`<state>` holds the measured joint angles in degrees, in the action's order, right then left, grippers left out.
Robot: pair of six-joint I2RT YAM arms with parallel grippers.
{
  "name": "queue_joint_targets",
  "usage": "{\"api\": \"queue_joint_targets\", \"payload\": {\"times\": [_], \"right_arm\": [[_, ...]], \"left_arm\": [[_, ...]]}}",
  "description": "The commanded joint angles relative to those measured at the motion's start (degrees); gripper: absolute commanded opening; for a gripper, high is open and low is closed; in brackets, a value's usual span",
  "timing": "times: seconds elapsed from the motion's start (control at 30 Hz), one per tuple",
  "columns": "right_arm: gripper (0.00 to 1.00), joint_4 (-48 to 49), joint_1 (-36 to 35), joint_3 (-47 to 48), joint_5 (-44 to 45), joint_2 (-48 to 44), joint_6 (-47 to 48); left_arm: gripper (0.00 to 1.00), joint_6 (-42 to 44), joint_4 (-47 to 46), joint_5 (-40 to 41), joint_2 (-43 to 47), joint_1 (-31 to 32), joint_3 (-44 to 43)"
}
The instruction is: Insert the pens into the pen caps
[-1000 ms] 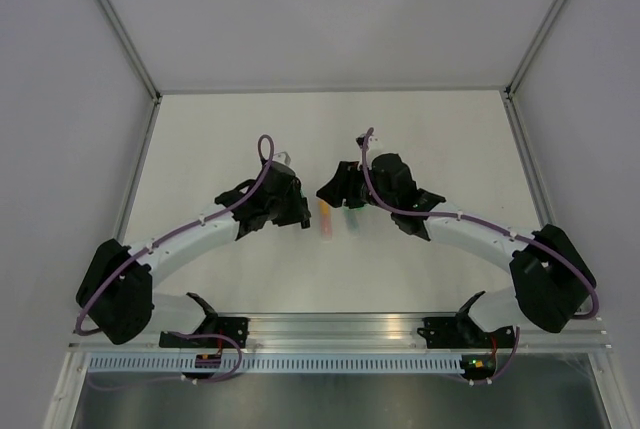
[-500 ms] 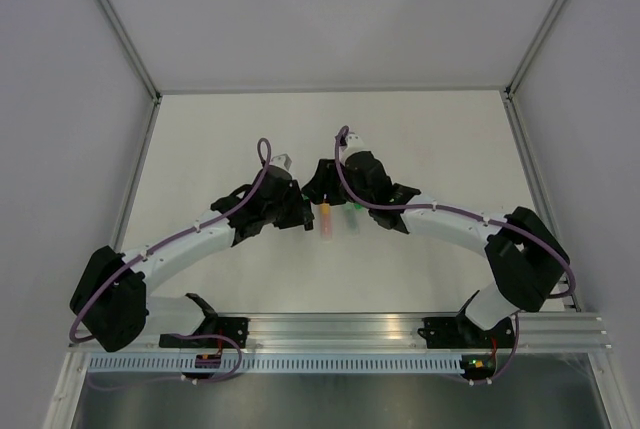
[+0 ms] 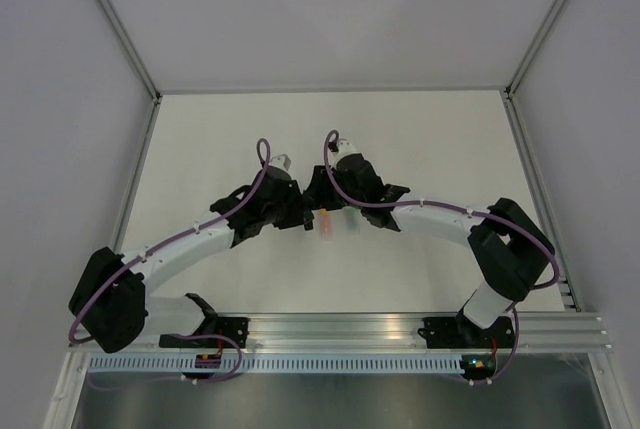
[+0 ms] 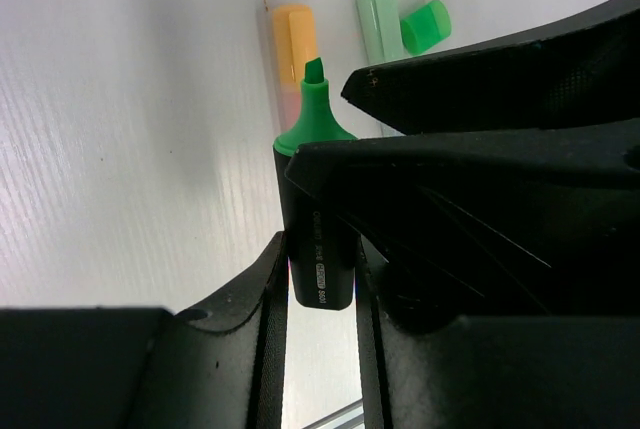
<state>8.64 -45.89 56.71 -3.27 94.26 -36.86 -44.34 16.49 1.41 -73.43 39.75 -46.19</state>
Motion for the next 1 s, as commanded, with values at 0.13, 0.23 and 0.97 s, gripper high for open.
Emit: {"api": "queue_joint_targets", "payload": {"times": [0.13, 0.23, 0.97], "right_arm": [[0.40, 4.45, -0.34, 1.74, -4.90, 2.33, -1.72], [0.17, 6.20, -0.34, 0.69, -5.87, 1.29, -2.16], [0.00, 11.30, -0.25, -7.92, -10.79, -28.07, -0.75]], "left_arm": [[0.02, 0.66, -2.25, 0.96, 2.67, 0.24, 0.84], [0.02, 1.00, -2.25, 0.88, 3.38, 0.33, 0.84], [1.00, 8.31, -37.92, -38.66, 19.63, 0.33, 14.20]]}}
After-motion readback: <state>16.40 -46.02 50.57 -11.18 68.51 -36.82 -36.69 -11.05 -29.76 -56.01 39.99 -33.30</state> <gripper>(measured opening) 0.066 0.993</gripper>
